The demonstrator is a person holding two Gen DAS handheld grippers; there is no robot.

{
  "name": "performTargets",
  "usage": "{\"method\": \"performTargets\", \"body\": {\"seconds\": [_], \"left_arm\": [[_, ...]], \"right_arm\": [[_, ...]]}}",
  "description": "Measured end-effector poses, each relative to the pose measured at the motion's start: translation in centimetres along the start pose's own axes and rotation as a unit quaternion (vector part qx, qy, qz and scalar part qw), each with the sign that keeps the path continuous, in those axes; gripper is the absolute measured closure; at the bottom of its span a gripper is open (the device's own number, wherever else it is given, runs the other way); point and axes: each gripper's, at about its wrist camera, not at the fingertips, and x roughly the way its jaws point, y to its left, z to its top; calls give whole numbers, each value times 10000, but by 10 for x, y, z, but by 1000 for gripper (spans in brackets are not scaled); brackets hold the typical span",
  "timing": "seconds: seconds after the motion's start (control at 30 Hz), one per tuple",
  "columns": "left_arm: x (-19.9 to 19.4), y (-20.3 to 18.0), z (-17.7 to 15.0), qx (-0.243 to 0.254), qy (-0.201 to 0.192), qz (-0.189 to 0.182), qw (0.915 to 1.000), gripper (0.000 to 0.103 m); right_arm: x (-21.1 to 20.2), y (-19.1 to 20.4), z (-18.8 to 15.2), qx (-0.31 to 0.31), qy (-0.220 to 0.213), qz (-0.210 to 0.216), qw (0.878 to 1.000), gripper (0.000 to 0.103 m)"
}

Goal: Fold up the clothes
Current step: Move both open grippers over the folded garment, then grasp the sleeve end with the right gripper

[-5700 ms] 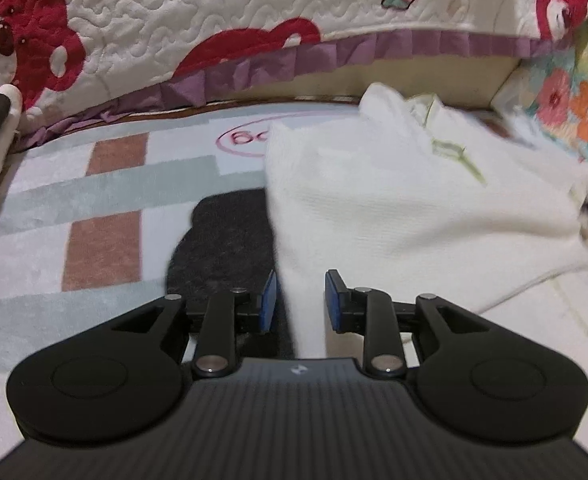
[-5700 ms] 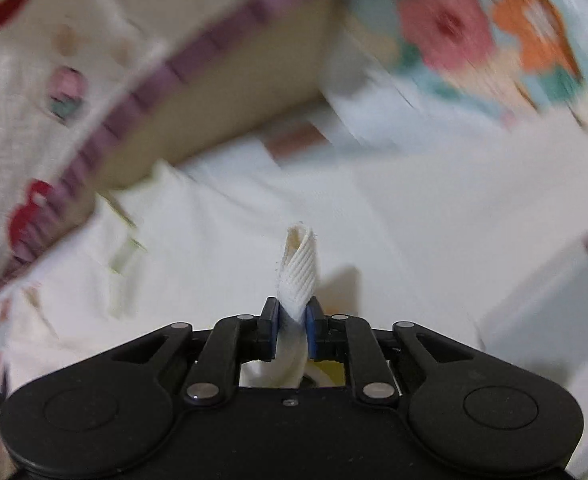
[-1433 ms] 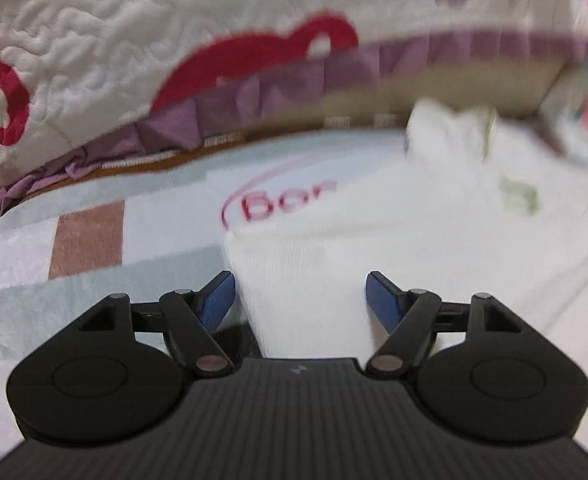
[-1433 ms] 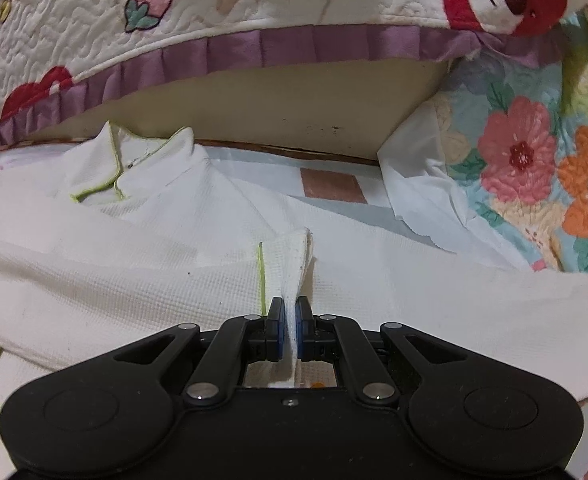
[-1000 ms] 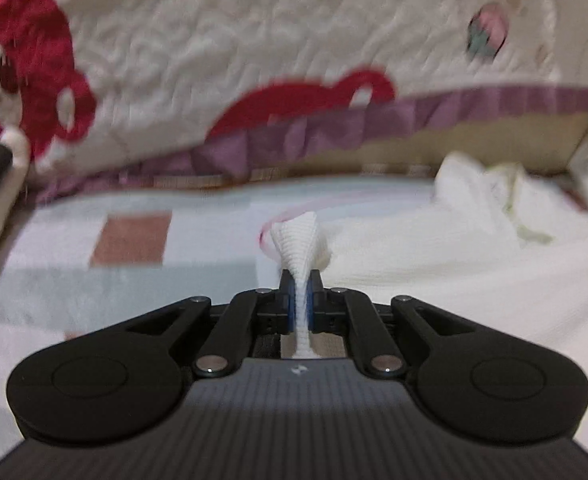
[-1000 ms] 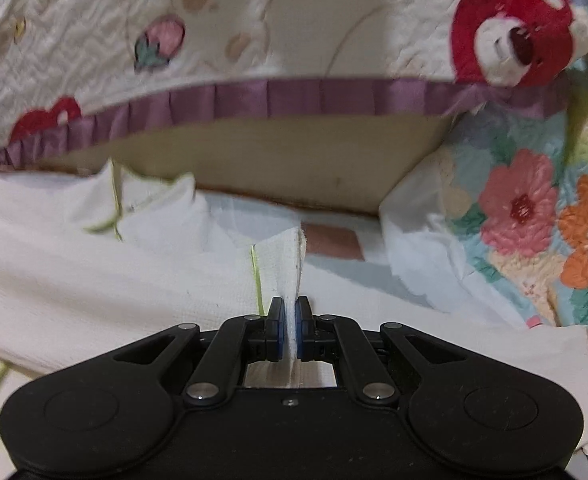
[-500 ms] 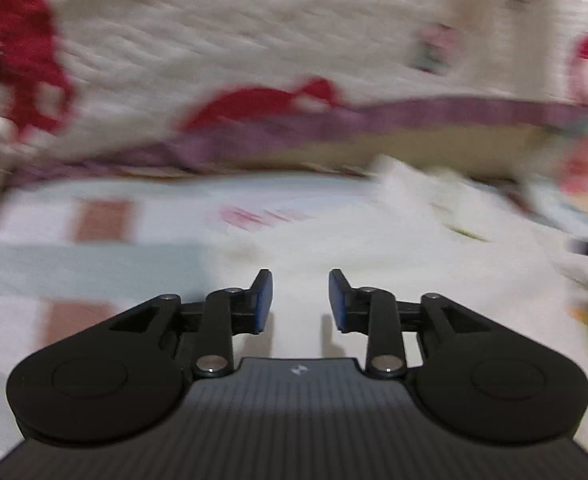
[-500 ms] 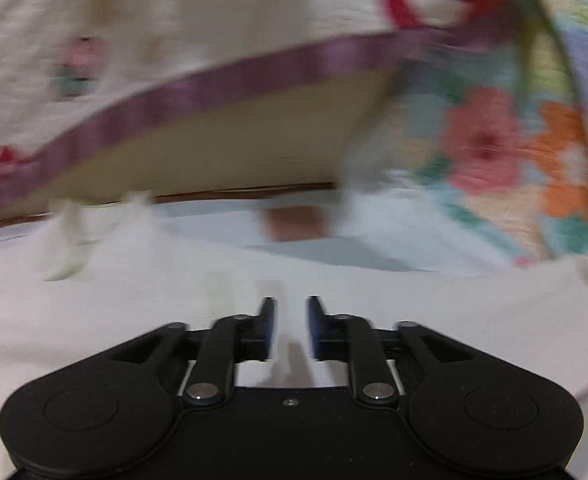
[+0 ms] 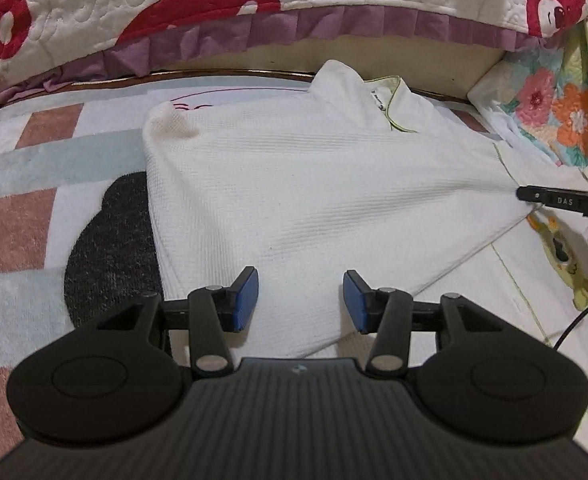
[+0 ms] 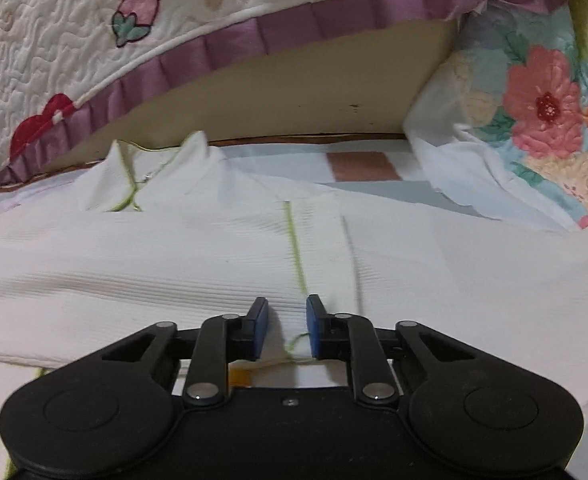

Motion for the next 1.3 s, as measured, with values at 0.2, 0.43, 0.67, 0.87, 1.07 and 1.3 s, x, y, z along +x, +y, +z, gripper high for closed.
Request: {"method": "performTargets", "body": {"seconds": [0.2,0.43,0.67,0.87,1.07,1.3], "left_arm": [[-4,-7,-2,159,34,100,9998,49],[2,-49,2,111,142,-506,9986,42],[24,-159,19,918,2,-978,9910,42],[53,-238,33,745,87,-1137,9907,41],[69,-271,36,393,267,-918,9946,41],[58,-258,31,140,197,-583,9980,41]], "right_arm": [[-16,-27,0,258,-64,-745,9969,51],[-61,-143,-28,1888,-250,-1173,9747,51],[-93,-231,-52,2911,-572,-1261,9466,49],[-110,-271,-47,2316,-609,-1976,9506,49],[-101,-282,-14,183,-373,-2655,9632,49],[-78,-311,-19,-1,-109,-2590,9658,45]]}}
